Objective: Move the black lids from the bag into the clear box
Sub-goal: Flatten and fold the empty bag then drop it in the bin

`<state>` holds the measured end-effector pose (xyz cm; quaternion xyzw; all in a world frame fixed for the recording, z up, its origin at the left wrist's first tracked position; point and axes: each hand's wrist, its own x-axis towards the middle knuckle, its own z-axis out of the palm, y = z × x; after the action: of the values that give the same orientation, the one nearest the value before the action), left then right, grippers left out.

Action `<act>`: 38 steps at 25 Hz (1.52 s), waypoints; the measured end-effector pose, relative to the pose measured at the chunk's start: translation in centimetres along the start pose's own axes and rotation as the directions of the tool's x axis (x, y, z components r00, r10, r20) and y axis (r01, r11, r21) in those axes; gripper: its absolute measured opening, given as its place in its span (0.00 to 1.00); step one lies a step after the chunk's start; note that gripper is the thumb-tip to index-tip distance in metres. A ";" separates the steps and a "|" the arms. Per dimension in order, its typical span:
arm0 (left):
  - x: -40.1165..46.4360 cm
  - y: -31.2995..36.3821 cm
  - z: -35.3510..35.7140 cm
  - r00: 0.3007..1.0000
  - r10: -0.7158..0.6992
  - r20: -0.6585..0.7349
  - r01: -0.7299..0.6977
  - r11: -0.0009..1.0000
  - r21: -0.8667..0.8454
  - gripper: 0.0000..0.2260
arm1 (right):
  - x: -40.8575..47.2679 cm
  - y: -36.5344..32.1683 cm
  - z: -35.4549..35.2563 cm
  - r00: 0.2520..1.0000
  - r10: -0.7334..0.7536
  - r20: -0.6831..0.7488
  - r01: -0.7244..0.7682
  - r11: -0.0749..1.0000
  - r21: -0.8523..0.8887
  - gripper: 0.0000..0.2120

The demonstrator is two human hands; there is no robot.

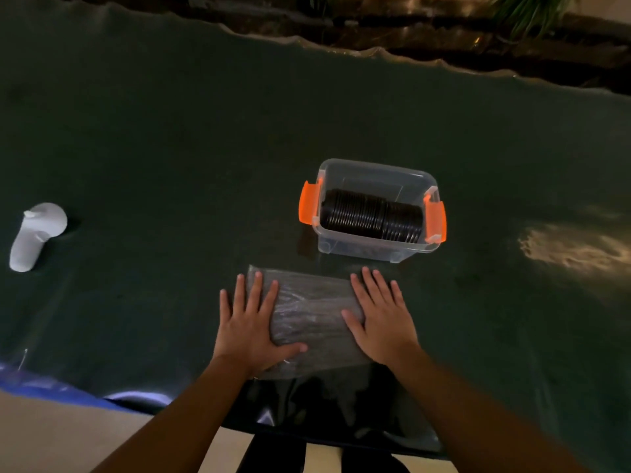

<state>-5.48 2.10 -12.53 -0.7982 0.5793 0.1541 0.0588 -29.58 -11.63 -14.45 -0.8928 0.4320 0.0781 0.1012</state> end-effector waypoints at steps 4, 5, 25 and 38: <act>0.5 -0.9 -1.9 0.996 -0.050 -0.076 0.048 0.998 -0.039 0.42 | -2.0 4.2 -0.9 0.983 0.185 0.006 -0.185 0.982 0.041 0.34; 1.1 -0.6 -2.7 0.992 -0.009 -0.126 0.001 0.998 -0.063 0.38 | -2.8 4.8 -1.4 0.970 0.243 -0.004 -0.241 0.965 0.099 0.35; 1.1 4.9 -18.2 0.941 0.307 -0.140 -0.292 0.534 -0.793 0.07 | -10.4 -1.7 -8.4 0.789 0.252 0.560 -0.497 -0.273 0.824 0.25; -6.3 -2.5 -25.9 0.921 -0.180 -0.346 -0.277 0.325 -0.904 0.12 | -4.1 -4.9 -23.7 0.998 0.055 0.040 -0.031 -0.149 0.988 0.12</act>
<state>-0.25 1.58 13.76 -0.6773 0.4042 0.3024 -0.5353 -27.03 -11.41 10.01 -0.4919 0.3710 -0.2798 0.7363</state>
